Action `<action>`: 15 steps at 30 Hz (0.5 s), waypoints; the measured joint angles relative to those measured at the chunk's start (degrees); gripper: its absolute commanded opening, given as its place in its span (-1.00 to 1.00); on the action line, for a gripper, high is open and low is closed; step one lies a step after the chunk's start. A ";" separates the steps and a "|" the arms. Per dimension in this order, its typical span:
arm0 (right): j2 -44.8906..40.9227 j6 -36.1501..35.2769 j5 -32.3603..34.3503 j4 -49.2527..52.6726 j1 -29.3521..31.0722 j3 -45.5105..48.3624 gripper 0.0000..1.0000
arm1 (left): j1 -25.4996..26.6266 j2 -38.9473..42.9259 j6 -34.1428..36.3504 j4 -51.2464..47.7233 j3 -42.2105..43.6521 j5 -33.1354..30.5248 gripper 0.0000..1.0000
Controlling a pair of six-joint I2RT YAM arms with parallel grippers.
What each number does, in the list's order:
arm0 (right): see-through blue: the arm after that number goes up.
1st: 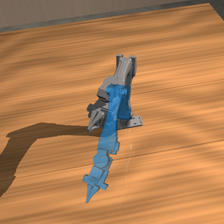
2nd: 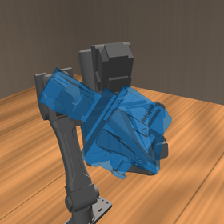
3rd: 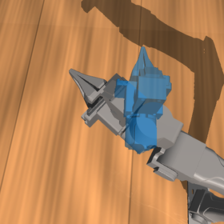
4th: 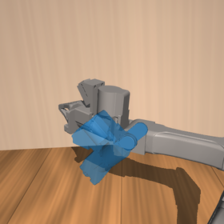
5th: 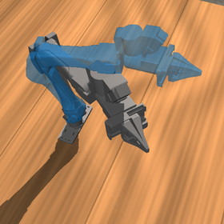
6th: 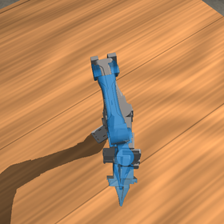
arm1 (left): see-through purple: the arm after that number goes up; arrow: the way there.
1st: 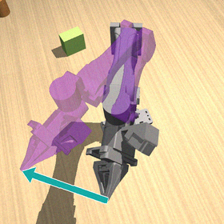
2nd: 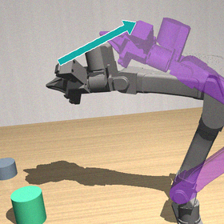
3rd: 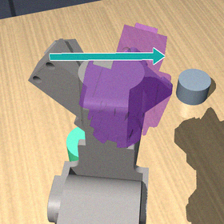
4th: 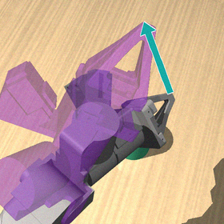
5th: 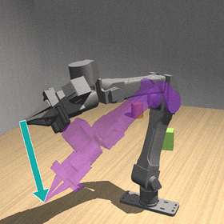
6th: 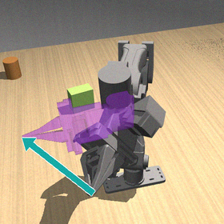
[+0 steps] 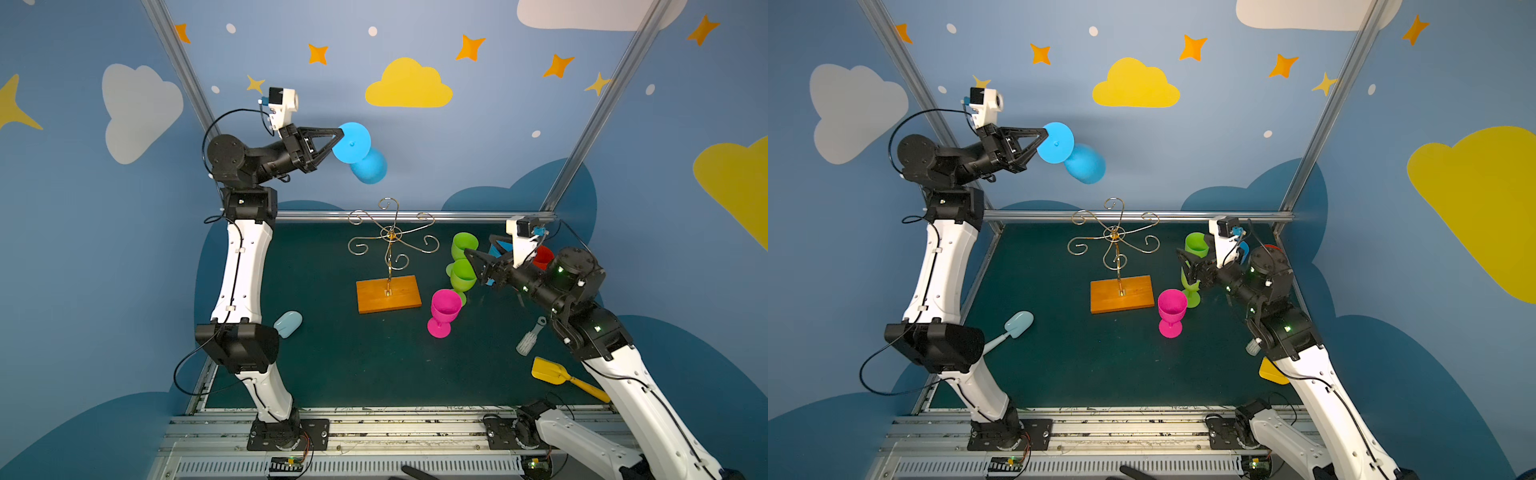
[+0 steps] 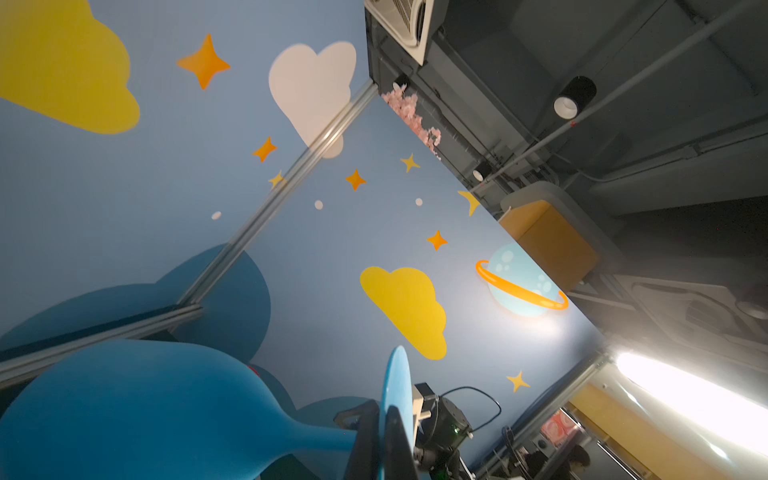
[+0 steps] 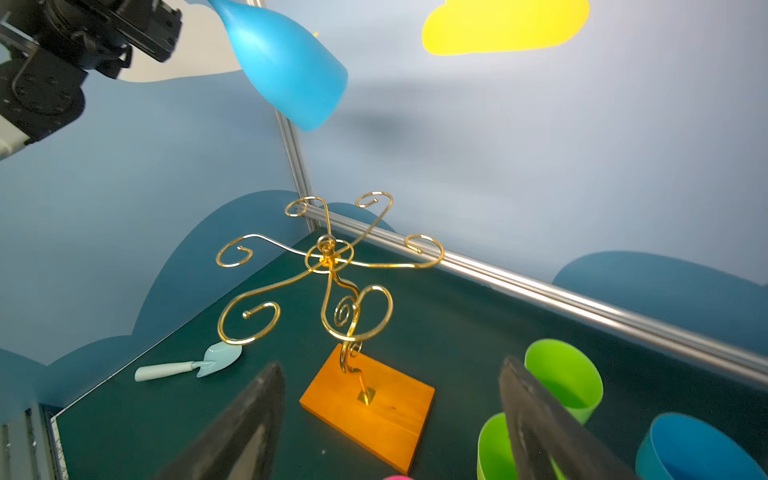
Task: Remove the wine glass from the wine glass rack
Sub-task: 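Lift the blue glass off the rack with the left gripper, then bring the right gripper to the blue glass bowl held by the left gripper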
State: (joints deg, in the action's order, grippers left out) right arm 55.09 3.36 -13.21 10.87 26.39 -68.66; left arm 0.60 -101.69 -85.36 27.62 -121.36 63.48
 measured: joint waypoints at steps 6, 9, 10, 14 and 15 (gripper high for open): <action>4.90 -4.55 -5.09 -8.17 0.66 -2.01 0.70 | 5.77 1.88 2.14 -0.22 3.72 -0.09 -0.94; 7.48 -7.13 -7.48 -11.85 1.11 -3.23 0.72 | 8.35 2.23 3.08 -0.39 5.01 -0.09 -0.94; 8.20 -8.02 -8.17 -12.96 1.25 -3.54 0.73 | 9.16 2.34 3.15 -0.48 5.57 -0.07 -0.94; 10.56 -11.61 -10.45 -16.33 2.60 -4.70 0.76 | 11.34 2.71 3.26 -0.52 7.89 -0.07 -0.94; 11.04 -12.50 -10.82 -16.85 2.95 -5.11 0.76 | 11.67 2.71 3.21 -0.48 8.22 -0.09 -0.94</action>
State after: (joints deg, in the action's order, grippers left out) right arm 66.13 -9.15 -24.03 -5.98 29.34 -73.78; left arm 12.27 -98.98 -82.15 27.14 -113.14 63.40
